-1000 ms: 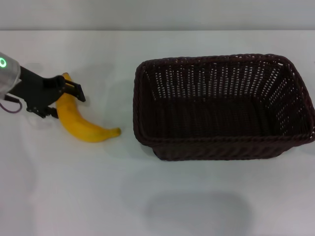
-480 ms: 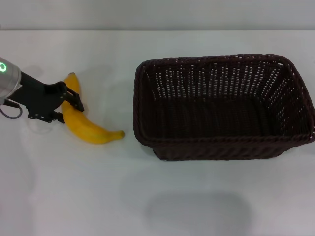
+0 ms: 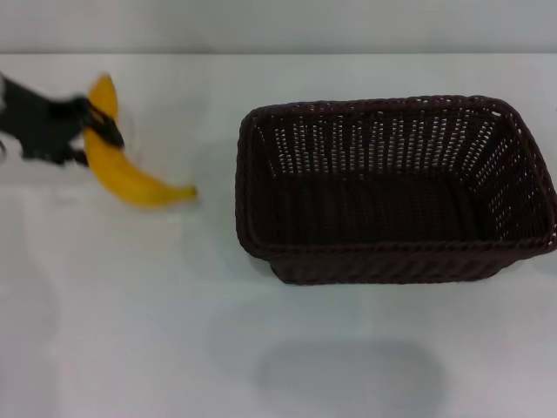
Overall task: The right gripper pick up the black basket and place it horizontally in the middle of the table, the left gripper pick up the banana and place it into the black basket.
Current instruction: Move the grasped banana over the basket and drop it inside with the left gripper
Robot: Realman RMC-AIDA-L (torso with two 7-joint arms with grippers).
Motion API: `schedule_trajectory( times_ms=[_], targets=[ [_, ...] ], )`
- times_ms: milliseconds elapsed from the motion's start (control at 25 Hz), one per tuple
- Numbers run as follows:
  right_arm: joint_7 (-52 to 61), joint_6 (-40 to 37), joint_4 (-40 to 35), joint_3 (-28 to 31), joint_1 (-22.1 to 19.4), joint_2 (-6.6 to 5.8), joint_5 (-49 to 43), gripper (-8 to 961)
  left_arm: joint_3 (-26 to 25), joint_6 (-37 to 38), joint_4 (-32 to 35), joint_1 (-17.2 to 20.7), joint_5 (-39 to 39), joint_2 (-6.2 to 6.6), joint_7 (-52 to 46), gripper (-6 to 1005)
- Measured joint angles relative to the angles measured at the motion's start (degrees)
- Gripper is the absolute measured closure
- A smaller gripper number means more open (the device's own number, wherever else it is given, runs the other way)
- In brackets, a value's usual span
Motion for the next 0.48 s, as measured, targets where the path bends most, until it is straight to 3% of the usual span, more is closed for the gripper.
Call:
schedule_trajectory(
  times_ms=[40, 120, 240, 360, 480],
  targets=[
    [0.0, 0.1, -0.1, 0.0, -0.2, -0.03, 0.3, 250, -0.3, -4.0, 5.9, 0.9, -2.2, 0.80, 0.2, 489],
    [0.0, 0.1, -0.2, 0.1, -0.2, -0.06, 0.5, 251, -0.4, -7.5, 10.2, 2.3, -4.9, 1.84, 0.7, 489],
    [0.0, 0.4, -0.2, 0.1, -0.2, -0.06, 0.6, 251, -0.6, -13.7, 17.1, 5.5, -16.3, 3.48, 4.8, 488],
    [0.0, 0.8, -0.2, 0.1, -0.1, -0.08, 0.6, 251, -0.4, -16.8, 18.3, 7.3, -28.8, 3.64, 10.5, 487],
    [0.3, 1.0, -0.2, 0.0, 0.1, -0.08, 0.7, 251, -0.2, -18.7, 16.2, 7.2, -35.6, 2.99, 15.2, 485]
  ],
)
